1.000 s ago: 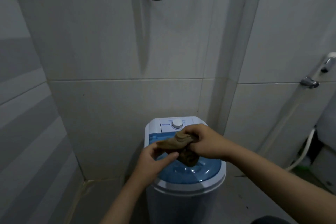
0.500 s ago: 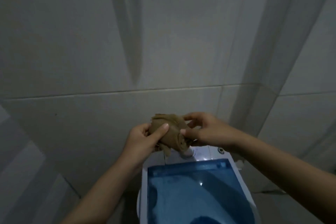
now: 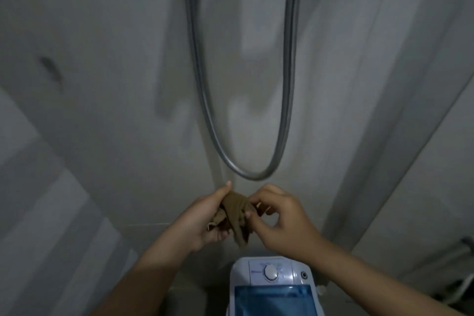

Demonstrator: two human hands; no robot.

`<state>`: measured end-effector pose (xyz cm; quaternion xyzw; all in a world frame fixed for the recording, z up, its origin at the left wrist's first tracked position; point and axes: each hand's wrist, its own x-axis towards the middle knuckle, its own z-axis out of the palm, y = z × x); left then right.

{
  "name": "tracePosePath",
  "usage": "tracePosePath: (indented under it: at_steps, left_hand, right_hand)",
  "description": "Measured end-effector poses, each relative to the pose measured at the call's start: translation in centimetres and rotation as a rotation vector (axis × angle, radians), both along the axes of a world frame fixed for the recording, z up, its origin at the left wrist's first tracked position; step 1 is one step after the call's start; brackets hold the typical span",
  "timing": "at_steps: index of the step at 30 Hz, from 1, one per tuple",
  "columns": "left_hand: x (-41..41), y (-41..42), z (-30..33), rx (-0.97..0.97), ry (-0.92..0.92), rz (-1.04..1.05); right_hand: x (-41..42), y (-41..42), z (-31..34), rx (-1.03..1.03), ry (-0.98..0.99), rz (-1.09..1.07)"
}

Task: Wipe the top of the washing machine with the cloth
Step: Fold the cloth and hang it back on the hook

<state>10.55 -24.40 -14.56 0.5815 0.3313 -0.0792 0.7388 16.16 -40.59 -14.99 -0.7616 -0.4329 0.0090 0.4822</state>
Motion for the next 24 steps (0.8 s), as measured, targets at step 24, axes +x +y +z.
tracePosePath:
  at_steps: [24]
  left_hand:
    - [-12.9, 14.0, 19.8, 1.462, -0.426, 0.119]
  right_hand:
    - [-6.5, 15.4, 23.6, -0.255, -0.195, 0.01]
